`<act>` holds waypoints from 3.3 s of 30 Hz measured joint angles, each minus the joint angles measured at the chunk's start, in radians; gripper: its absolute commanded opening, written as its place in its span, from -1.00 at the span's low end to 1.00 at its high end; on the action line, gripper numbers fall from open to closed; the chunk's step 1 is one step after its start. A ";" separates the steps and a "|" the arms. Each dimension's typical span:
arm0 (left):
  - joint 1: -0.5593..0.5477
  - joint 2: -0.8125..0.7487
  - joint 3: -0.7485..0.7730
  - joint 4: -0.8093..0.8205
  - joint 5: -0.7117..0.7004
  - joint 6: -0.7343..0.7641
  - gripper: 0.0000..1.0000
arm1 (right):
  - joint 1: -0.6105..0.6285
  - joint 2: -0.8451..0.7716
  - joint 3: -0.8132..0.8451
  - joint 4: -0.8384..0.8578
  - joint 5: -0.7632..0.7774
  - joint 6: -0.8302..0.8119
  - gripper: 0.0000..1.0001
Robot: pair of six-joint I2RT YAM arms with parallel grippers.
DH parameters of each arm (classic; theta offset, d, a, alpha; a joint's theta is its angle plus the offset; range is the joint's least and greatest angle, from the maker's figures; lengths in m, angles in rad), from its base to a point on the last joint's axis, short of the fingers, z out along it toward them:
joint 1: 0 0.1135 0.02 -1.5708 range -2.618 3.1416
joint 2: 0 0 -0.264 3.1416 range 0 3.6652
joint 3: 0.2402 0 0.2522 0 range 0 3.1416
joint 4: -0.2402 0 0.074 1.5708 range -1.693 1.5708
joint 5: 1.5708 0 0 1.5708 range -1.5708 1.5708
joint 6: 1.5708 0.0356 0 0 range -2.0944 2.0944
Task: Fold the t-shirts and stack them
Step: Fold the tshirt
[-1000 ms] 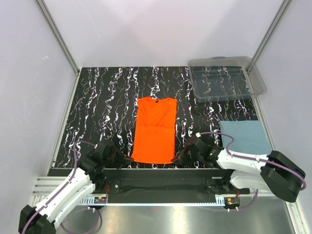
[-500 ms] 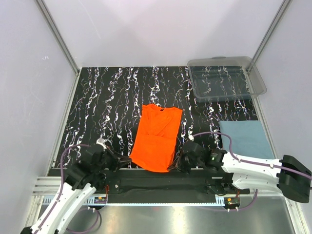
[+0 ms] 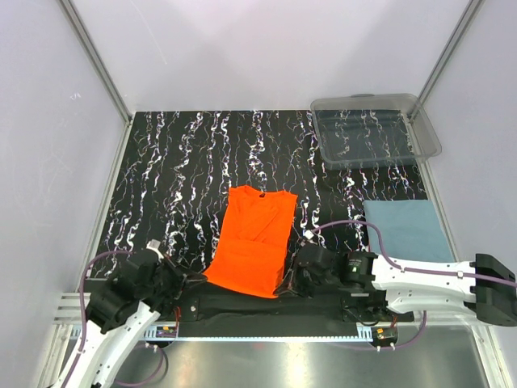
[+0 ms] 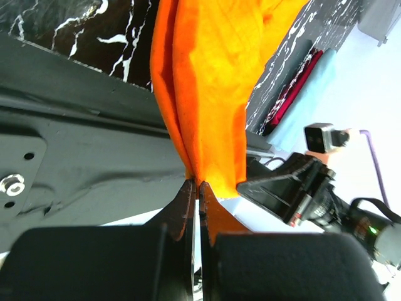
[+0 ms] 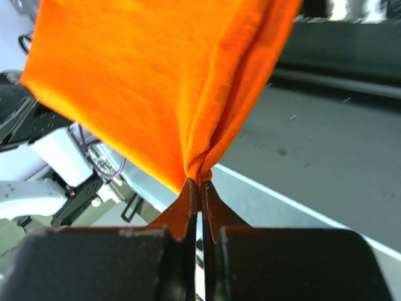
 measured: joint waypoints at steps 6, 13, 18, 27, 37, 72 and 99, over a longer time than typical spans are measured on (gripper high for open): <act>0.000 0.048 0.048 -0.031 -0.009 0.014 -1.00 | 0.013 -0.014 0.090 -0.069 0.029 -0.011 -1.00; 0.000 0.361 0.169 0.050 -0.043 0.119 -1.00 | -0.079 -0.089 0.110 -0.145 0.039 -0.042 -1.00; 0.000 0.597 0.275 0.152 -0.092 0.204 -1.00 | -0.307 -0.039 0.181 -0.175 -0.035 -0.138 -1.00; 0.068 0.947 0.486 0.294 -0.132 0.365 -1.00 | -0.576 0.113 0.296 -0.193 -0.241 -0.293 -1.00; 0.186 1.227 0.609 0.418 -0.058 0.490 -1.00 | -0.776 0.295 0.420 -0.200 -0.425 -0.417 -1.00; 0.275 2.061 1.197 0.609 0.109 0.644 -0.46 | -1.052 0.946 0.840 -0.243 -0.567 -0.753 -0.15; 0.277 1.885 0.772 1.181 0.483 0.635 -0.49 | -0.853 0.809 0.712 -0.085 -0.554 -0.881 -0.57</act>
